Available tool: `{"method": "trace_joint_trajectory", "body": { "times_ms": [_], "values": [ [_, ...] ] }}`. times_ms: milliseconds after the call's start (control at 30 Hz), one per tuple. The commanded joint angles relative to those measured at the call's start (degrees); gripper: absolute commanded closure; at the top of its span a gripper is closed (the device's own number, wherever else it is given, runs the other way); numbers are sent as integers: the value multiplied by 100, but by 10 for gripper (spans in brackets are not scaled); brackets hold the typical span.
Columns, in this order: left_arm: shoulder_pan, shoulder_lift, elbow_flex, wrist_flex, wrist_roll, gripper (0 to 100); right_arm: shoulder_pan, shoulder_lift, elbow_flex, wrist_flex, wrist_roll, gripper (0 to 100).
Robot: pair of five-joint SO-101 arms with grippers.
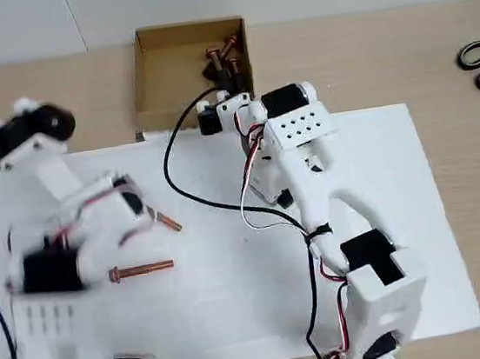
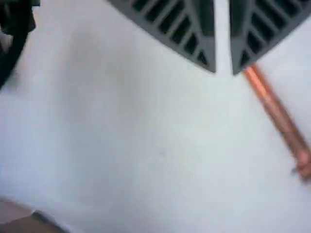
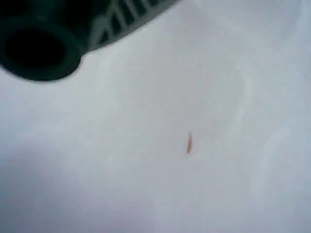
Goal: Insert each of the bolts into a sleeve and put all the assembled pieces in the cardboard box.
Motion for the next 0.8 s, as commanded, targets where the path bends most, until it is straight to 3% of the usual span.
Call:
{"method": "trace_joint_trajectory", "body": {
  "times_ms": [0,133,367,767],
  "values": [
    [26,1327,-1297,879,580,993,-4,-391,62,31,-70,990],
    [26,2488,-2035,1433,1011,993,136,-391,114,22,-70,989],
    [26,3789,-2545,1442,1459,993,259,-400,123,22,-70,989],
    [-9,4633,-2580,413,1758,990,268,-866,141,31,-62,989]
  ]
}}
